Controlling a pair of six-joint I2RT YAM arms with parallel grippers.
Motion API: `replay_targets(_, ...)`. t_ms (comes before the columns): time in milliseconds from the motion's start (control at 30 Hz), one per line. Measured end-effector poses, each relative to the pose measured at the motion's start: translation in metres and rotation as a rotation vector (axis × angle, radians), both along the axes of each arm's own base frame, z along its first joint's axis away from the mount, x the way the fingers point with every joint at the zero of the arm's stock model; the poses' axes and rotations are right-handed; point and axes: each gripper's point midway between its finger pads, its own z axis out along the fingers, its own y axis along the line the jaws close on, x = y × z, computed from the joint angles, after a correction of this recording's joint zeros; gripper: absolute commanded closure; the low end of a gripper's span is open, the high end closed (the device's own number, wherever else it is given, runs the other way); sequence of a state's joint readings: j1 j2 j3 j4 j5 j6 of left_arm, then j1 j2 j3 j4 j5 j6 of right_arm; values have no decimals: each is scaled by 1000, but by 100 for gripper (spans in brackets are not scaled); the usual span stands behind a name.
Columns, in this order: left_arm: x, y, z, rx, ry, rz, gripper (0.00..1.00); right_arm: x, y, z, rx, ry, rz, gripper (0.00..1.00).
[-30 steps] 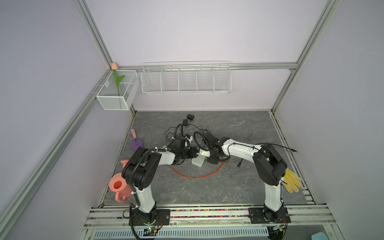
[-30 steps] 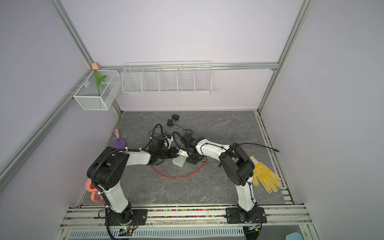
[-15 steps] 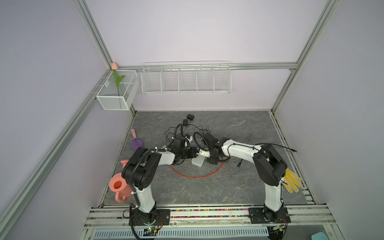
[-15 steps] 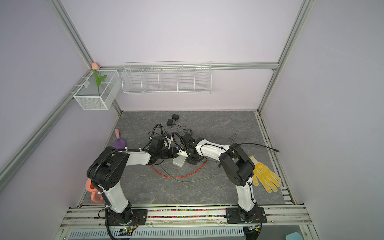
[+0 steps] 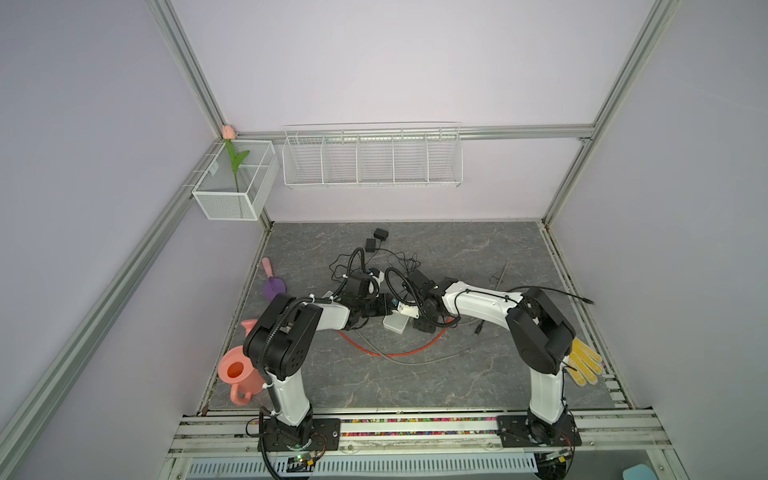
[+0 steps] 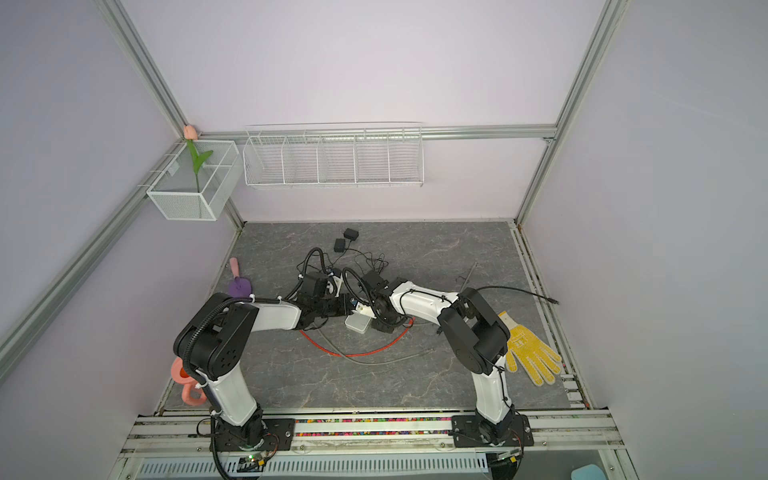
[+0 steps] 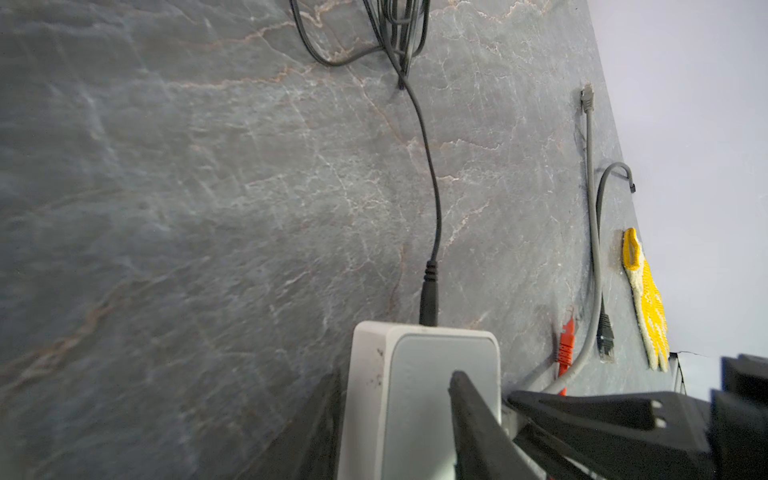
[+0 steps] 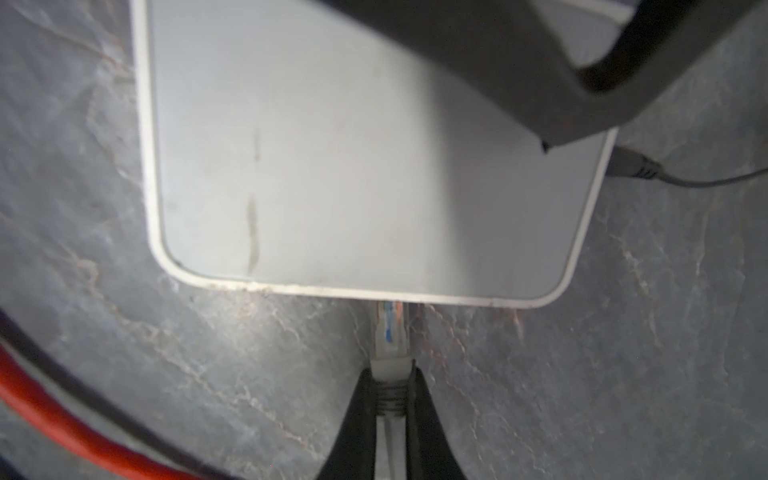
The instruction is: Insert the plug into the switch port
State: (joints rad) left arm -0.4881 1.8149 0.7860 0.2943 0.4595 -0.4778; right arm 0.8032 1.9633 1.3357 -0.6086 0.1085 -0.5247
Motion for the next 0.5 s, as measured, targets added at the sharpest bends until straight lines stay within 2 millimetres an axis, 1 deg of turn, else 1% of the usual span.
replay_targets(500, 1, 1, 0, 4, -3, 4, 56, 3, 2, 4, -7, -13, 23, 93)
